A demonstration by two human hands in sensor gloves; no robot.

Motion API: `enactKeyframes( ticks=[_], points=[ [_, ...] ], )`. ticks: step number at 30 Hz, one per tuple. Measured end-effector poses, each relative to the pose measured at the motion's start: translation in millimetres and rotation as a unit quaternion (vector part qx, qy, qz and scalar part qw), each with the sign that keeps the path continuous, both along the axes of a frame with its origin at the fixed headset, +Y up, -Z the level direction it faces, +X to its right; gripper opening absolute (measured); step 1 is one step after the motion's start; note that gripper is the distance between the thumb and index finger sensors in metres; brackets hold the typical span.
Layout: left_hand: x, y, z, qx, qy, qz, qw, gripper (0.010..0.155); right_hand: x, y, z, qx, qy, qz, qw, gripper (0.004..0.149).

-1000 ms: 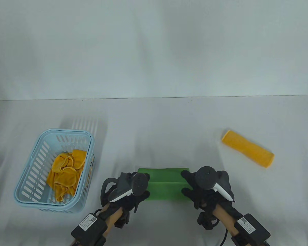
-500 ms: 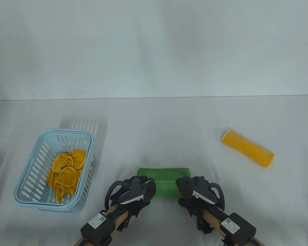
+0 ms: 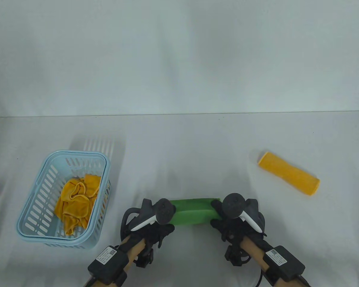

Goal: Roll square towel into towel roll

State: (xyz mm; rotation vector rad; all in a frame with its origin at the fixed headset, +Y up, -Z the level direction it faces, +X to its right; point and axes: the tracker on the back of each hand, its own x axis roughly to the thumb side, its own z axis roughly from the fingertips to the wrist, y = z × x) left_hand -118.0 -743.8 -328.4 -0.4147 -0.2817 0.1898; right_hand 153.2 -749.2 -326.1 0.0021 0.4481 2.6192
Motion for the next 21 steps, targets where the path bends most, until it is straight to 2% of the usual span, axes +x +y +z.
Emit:
enactKeyframes(
  ticks=[6,12,15,17,21],
  points=[
    [-11,0,-4,-0.032,0.038,0.050,0.998,0.073,6,2,-1,-0.010,-0.022,-0.017,1.000,0.072],
    [-17,1,-6,-0.053,0.056,0.061,0.995,0.071,10,4,0,-0.048,-0.035,-0.015,0.998,0.071],
    [-18,-1,-6,-0.073,0.062,0.060,0.994,0.071,12,2,1,-0.087,-0.040,-0.017,0.995,0.072],
    [-19,-2,-5,-0.064,0.068,0.046,0.995,0.072,13,0,2,-0.100,-0.048,-0.020,0.994,0.073],
    [-22,0,-7,-0.017,0.094,0.012,0.995,0.073,16,0,0,-0.052,-0.072,0.020,0.996,0.073]
  ],
)
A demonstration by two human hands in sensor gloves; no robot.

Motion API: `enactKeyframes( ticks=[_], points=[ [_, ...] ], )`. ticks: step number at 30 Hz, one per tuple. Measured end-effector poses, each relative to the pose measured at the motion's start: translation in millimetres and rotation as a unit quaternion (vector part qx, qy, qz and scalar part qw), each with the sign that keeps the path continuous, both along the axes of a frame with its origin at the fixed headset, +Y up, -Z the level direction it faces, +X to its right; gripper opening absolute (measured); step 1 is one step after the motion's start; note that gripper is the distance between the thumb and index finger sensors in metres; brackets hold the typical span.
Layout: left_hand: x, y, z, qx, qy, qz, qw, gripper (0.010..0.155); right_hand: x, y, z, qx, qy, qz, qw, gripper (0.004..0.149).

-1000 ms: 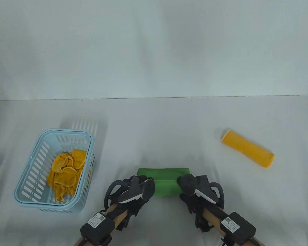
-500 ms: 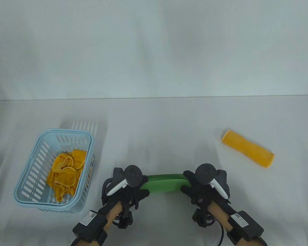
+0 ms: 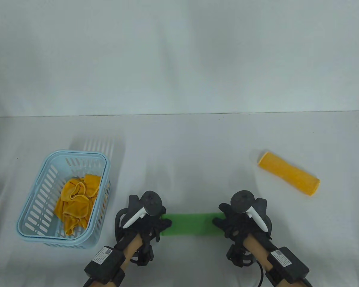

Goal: Roll square towel into towel roll

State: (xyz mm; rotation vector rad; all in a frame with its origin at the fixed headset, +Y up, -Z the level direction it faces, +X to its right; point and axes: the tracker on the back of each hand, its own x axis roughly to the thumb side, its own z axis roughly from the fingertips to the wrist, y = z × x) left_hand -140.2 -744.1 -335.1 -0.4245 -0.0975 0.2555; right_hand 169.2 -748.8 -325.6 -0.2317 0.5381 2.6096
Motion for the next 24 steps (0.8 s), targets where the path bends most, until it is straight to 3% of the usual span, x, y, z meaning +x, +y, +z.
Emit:
enactKeyframes(
  ticks=[9,16,24],
  points=[
    [-13,6,-2,0.025,0.028,0.009,0.999,0.075,9,2,-4,0.012,-0.006,-0.014,1.000,0.075],
    [-9,19,3,0.071,0.008,-0.014,0.997,0.082,7,10,-2,0.038,0.019,-0.015,0.999,0.079],
    [-3,51,16,0.152,-0.010,-0.009,0.988,0.084,-30,23,10,0.095,0.171,-0.027,0.980,0.080]
  ],
)
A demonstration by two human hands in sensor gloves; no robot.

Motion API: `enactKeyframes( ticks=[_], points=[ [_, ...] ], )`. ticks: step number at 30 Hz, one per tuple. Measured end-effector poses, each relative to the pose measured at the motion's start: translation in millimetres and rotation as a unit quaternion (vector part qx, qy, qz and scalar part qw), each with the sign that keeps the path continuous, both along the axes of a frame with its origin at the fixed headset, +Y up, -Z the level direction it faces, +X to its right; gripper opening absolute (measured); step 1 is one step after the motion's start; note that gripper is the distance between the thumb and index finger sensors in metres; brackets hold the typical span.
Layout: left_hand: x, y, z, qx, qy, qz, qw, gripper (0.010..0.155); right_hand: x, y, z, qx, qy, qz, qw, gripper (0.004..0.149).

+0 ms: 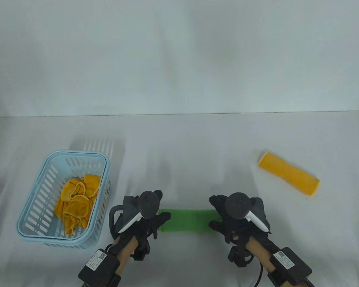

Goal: Roll square towel into towel roll

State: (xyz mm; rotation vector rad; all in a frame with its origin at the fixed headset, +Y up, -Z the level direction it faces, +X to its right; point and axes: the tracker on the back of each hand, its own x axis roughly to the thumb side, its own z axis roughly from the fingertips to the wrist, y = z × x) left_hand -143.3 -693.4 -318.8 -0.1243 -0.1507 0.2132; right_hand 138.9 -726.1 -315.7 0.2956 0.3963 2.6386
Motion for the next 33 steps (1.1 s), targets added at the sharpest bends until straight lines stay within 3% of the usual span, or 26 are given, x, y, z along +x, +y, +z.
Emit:
enactKeyframes(
  ticks=[2,6,12,16,26,33],
  points=[
    [0,9,3,0.024,-0.001,0.003,1.000,0.084,-18,3,2,0.024,0.026,0.042,0.999,0.080],
    [-2,20,7,0.051,-0.002,0.009,0.999,0.084,-44,0,-2,0.014,0.050,0.099,0.994,0.083],
    [-3,22,9,0.053,-0.007,0.016,0.998,0.083,-73,-22,-11,-0.014,0.065,0.185,0.980,0.085],
    [-4,22,9,0.048,-0.008,0.024,0.999,0.083,-81,-32,-14,-0.003,0.069,0.245,0.967,0.085],
    [-4,23,9,0.052,-0.009,0.025,0.998,0.083,-89,-30,-31,-0.008,0.049,0.202,0.978,0.066],
    [-6,23,9,0.050,-0.007,0.027,0.998,0.082,-86,-31,-28,0.006,0.039,0.184,0.982,0.062]
  ],
)
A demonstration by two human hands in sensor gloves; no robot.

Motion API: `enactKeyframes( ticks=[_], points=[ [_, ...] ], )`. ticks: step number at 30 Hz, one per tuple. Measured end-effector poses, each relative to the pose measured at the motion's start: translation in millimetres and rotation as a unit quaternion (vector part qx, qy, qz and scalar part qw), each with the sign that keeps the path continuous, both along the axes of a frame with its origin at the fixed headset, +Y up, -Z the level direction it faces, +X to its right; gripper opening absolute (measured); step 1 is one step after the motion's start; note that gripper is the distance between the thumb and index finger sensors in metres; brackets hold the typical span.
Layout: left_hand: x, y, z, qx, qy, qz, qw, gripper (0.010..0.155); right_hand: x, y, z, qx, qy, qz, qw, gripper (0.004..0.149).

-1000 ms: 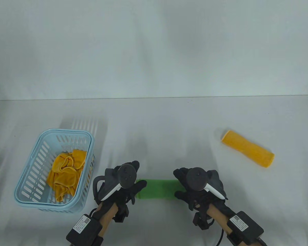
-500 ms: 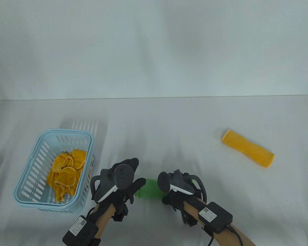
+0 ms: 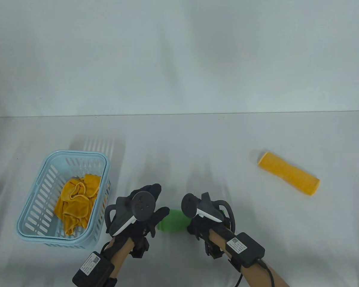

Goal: Roll square towel into towel roll

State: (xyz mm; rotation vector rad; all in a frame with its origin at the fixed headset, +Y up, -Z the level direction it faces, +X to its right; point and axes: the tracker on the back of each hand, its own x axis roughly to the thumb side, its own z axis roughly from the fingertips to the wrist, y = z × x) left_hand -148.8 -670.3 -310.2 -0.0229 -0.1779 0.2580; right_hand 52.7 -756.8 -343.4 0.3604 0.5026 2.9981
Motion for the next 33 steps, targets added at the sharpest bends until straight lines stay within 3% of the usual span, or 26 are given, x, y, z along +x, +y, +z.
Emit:
enactKeyframes(
  ticks=[6,14,20,23,26,30,33],
  points=[
    [-3,2,1,0.006,0.006,0.004,1.000,0.083,11,9,1,-0.002,-0.021,-0.043,0.999,0.062],
    [-6,4,1,0.018,0.013,-0.001,1.000,0.083,64,83,-5,0.059,-0.101,-0.128,0.985,0.062],
    [-3,4,2,0.023,0.007,-0.007,1.000,0.083,145,123,-23,0.147,-0.198,-0.045,0.968,0.062],
    [-2,4,3,0.024,0.005,-0.005,1.000,0.083,185,123,-34,0.176,-0.255,0.001,0.951,0.063],
    [-1,3,3,0.022,0.003,-0.008,1.000,0.083,217,110,-47,0.183,-0.306,0.036,0.934,0.063],
    [1,1,2,0.017,0.001,-0.009,1.000,0.083,247,77,-59,0.171,-0.356,0.066,0.916,0.063],
    [2,0,1,0.015,0.000,-0.013,1.000,0.083,255,49,-65,0.154,-0.366,0.080,0.914,0.063]
  ],
)
